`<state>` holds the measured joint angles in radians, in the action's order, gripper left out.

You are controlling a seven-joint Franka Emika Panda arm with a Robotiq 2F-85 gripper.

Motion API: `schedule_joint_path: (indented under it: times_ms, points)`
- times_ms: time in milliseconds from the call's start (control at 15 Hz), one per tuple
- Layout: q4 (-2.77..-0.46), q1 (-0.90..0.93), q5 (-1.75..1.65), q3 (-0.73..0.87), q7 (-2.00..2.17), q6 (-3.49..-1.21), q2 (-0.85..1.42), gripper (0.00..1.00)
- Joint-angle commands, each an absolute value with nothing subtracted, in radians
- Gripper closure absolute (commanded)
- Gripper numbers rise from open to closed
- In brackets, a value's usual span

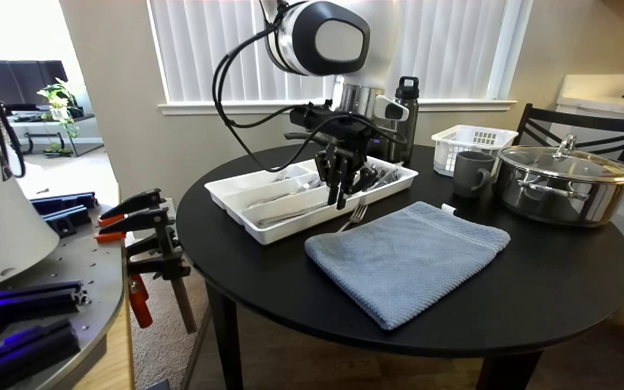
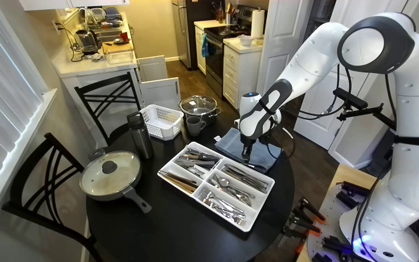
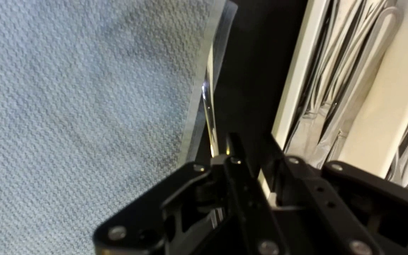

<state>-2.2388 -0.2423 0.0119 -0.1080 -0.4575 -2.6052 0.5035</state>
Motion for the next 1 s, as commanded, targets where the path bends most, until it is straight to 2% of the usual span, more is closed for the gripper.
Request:
schedule_joint_path:
  times_ms: [0, 333, 400, 533, 733, 933]
  points:
    - [-2.260, -0.248, 0.007, -0.108, -0.518, -2.563, 0.471, 1.00]
    - [-2.252, -0.193, -0.041, -0.078, -0.463, -2.597, 0.497, 1.00]
    - [-2.250, -0.185, -0.046, -0.073, -0.458, -2.599, 0.501, 0.74]
    - [-2.247, -0.167, -0.061, -0.057, -0.450, -2.602, 0.508, 0.69]
    - [-2.249, -0.152, -0.095, -0.024, -0.435, -2.607, 0.505, 0.51]
    - [-2.251, -0.152, -0.121, 0.007, -0.431, -2.614, 0.498, 0.53]
